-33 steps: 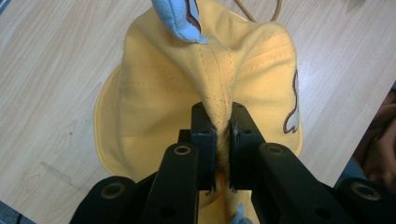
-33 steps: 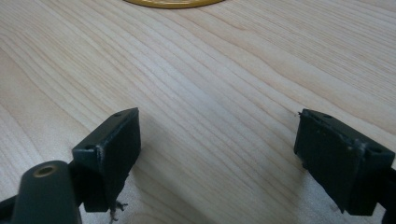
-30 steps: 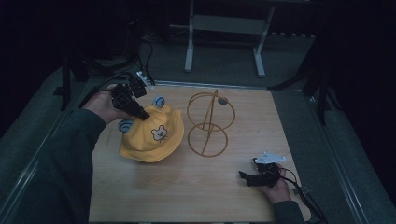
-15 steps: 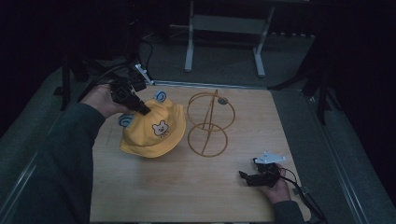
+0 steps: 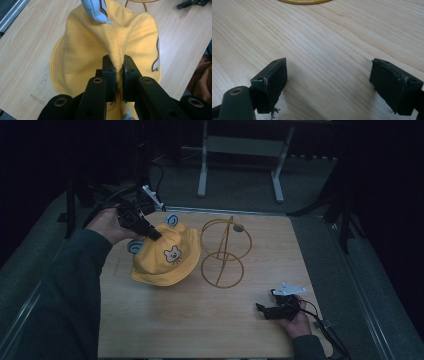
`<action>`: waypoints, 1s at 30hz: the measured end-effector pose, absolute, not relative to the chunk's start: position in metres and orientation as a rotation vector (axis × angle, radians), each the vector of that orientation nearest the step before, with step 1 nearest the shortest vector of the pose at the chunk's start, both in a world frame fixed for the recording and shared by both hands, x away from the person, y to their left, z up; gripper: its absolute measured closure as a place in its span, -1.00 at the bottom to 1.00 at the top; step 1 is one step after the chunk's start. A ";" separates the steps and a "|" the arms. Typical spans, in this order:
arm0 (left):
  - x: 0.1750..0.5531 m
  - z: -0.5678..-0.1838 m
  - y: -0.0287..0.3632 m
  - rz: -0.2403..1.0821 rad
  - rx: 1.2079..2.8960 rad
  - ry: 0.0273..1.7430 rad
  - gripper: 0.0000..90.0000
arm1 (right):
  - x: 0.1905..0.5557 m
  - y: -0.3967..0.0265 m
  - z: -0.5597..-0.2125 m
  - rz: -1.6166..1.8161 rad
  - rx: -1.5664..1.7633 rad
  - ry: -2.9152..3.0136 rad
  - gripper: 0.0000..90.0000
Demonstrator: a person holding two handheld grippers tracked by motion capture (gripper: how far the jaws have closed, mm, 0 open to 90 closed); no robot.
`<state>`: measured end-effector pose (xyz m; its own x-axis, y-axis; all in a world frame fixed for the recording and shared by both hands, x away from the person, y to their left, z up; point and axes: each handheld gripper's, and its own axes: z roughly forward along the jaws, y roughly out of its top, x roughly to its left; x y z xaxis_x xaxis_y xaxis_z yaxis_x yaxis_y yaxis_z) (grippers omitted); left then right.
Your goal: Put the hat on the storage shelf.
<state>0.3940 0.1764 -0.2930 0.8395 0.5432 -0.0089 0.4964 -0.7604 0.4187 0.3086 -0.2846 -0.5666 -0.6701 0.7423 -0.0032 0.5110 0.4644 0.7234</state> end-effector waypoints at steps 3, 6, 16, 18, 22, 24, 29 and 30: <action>0.396 -0.291 0.178 0.158 2.603 0.783 0.85 | 0.309 -0.285 -0.567 1.025 1.065 2.400 -0.68; 0.396 -0.288 0.178 0.172 2.602 0.790 0.85 | 0.309 -0.285 -0.567 1.025 1.064 2.399 -0.68; 0.396 -0.268 0.177 0.209 2.574 0.791 0.85 | 0.309 -0.285 -0.567 1.024 1.065 2.399 -0.68; 0.396 -0.264 0.178 0.213 2.560 0.784 0.85 | 0.309 -0.285 -0.567 1.024 1.064 2.399 -0.68; 0.396 -0.258 0.178 0.217 2.542 0.780 0.85 | 0.309 -0.285 -0.567 1.026 1.066 2.399 -0.68; 0.397 -0.257 0.177 0.224 2.540 0.778 0.85 | 0.309 -0.285 -0.567 1.026 1.064 2.399 -0.68; 0.398 -0.256 0.175 0.228 2.525 0.771 0.85 | 0.309 -0.285 -0.567 1.026 1.065 2.398 -0.68; 0.398 -0.256 0.175 0.227 2.520 0.772 0.85 | 0.309 -0.285 -0.567 1.026 1.064 2.398 -0.68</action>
